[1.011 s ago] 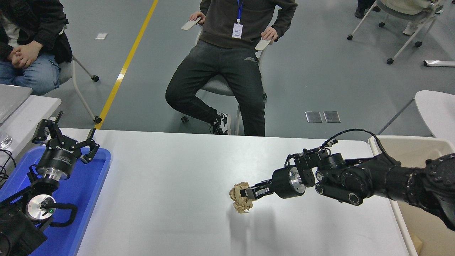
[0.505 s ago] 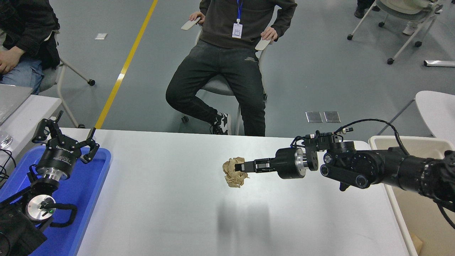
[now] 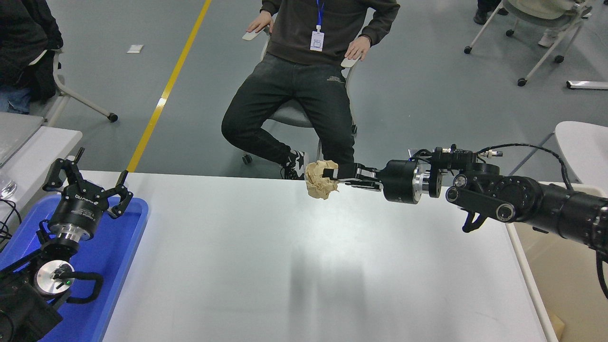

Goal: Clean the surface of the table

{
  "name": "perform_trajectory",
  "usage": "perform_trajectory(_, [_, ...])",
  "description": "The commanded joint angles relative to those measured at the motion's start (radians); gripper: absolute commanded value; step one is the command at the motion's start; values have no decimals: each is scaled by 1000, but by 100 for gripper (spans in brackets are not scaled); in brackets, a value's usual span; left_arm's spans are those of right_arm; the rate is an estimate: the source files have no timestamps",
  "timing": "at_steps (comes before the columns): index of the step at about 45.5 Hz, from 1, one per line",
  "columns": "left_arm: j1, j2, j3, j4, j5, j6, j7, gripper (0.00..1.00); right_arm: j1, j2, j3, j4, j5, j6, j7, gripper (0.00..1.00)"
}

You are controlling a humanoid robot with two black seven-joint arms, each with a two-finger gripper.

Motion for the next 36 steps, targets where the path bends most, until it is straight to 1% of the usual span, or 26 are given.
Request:
perform_trajectory(1, [0, 0, 0, -1, 0, 0, 0, 100, 45, -54, 15, 2, 65, 33, 1, 0])
perform_trajectory(7, [0, 0, 0, 1, 0, 0, 0, 100, 51, -60, 20, -30, 106, 35, -1, 0])
perform_trajectory(10, [0, 0, 0, -1, 0, 0, 0, 100, 37, -62, 20, -84, 129, 35, -1, 0])
perform_trajectory(17, [1, 0, 0, -1, 0, 0, 0, 100, -13, -63, 20, -265, 220, 53, -1, 0])
perform_trajectory(28, [0, 0, 0, -1, 0, 0, 0, 100, -121, -57, 20, -631, 412, 119, -5, 0])
perform_trajectory(36, [0, 0, 0, -1, 0, 0, 0, 100, -204, -60, 23, -800, 496, 119, -13, 0])
